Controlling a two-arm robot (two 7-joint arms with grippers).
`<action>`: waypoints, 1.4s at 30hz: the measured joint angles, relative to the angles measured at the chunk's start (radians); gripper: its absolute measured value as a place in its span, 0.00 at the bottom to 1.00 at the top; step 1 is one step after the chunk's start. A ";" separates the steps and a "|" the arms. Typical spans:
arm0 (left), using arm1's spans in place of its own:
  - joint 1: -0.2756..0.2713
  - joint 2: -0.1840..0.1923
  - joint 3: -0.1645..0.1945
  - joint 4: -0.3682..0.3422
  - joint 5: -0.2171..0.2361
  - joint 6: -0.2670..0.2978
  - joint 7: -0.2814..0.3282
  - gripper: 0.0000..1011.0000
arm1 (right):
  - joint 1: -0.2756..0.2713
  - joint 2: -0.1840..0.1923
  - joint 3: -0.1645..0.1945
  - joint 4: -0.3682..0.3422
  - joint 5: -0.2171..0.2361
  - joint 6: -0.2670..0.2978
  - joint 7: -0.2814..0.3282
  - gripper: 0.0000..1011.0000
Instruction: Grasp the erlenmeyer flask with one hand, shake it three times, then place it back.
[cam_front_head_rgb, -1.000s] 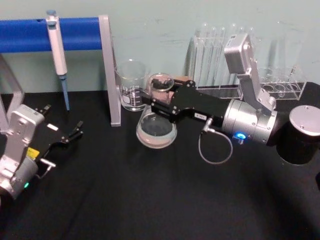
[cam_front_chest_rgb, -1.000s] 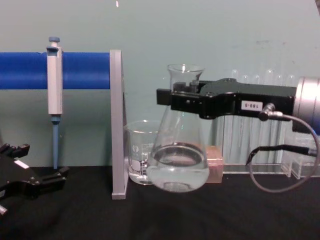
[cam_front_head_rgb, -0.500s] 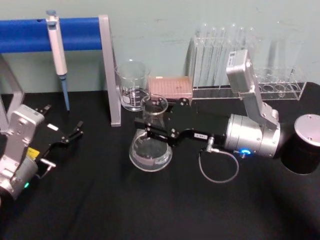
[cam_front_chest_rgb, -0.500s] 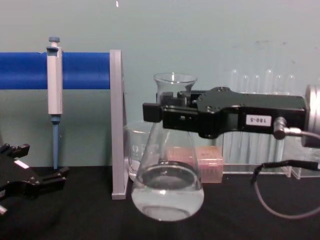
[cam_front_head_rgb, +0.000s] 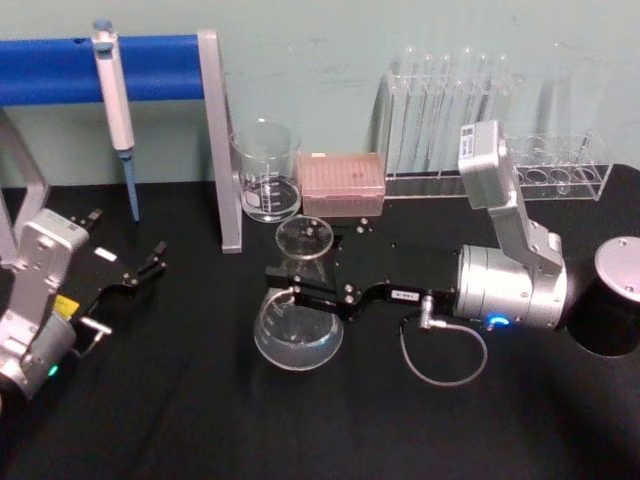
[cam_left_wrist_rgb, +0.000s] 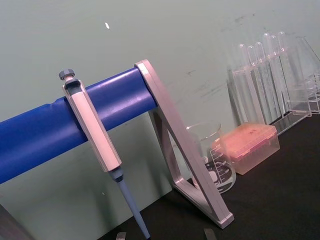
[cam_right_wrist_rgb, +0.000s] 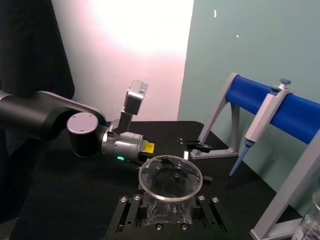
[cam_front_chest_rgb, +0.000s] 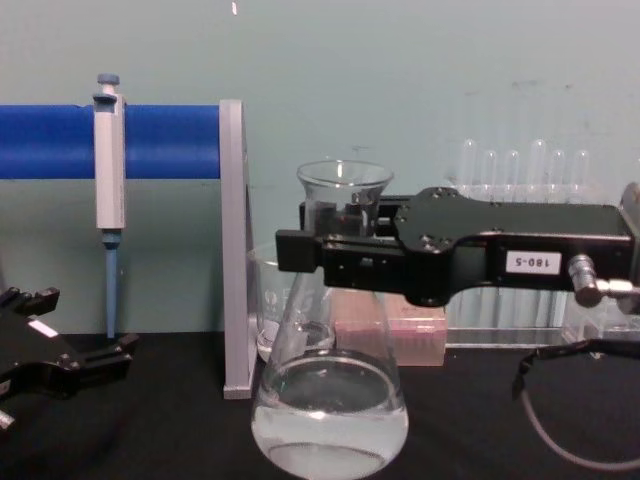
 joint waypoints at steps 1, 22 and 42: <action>0.000 0.000 0.000 0.000 0.000 0.000 0.000 0.99 | 0.001 0.001 -0.002 0.000 0.000 -0.001 0.002 0.45; 0.000 0.000 0.000 0.000 0.000 0.000 0.000 0.99 | 0.006 -0.025 0.010 0.030 0.009 -0.012 -0.091 0.45; 0.000 0.000 0.000 0.000 0.000 0.000 0.000 0.99 | -0.067 -0.134 0.150 0.064 -0.115 0.015 -0.490 0.45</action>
